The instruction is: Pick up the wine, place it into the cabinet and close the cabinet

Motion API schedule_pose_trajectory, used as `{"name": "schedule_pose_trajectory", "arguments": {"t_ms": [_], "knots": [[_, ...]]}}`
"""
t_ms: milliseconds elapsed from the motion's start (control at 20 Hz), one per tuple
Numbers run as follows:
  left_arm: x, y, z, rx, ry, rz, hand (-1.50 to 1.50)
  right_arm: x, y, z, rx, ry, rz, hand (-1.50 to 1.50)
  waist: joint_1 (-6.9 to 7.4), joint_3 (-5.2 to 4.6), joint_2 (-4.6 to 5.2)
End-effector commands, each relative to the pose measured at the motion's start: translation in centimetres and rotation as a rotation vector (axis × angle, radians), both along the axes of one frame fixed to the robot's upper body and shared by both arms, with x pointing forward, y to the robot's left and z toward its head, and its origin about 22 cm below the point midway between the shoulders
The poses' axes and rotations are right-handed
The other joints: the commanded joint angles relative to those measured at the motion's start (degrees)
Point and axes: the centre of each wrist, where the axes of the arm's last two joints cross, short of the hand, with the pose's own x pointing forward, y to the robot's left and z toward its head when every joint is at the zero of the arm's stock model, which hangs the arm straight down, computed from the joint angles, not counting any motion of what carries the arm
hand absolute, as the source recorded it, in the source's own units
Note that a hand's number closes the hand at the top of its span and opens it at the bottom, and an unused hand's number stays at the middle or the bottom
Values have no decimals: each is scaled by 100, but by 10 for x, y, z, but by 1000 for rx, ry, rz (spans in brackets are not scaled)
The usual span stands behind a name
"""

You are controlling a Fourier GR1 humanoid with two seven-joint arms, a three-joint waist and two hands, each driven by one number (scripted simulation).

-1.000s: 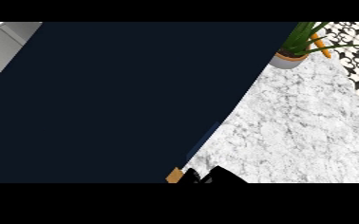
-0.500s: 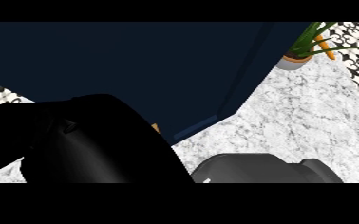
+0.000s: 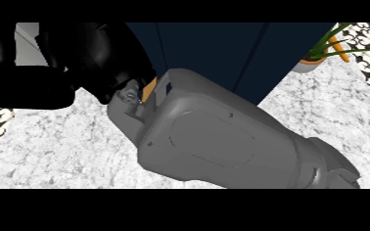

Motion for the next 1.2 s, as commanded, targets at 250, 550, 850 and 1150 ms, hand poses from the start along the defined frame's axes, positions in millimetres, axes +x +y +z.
{"name": "schedule_pose_trajectory", "arguments": {"t_ms": [250, 550, 850, 1150], "knots": [[1, 14, 10, 11, -6, -1, 150, 92, -35, -50, -14, 23, -168, 150, -69, 10, 32], [1, 9, 14, 14, -13, 2, 150, 114, -62, -67, -69, 43, -242, 150, 13, 10, 91], [8, 8, 18, -3, -27, 7, 150, 120, -74, -86, -107, -9, -266, 150, -83, 1, 153], [8, 6, 23, 10, -29, 27, 150, 124, -88, -94, -117, -24, -270, 150, -104, 9, 122]]}}
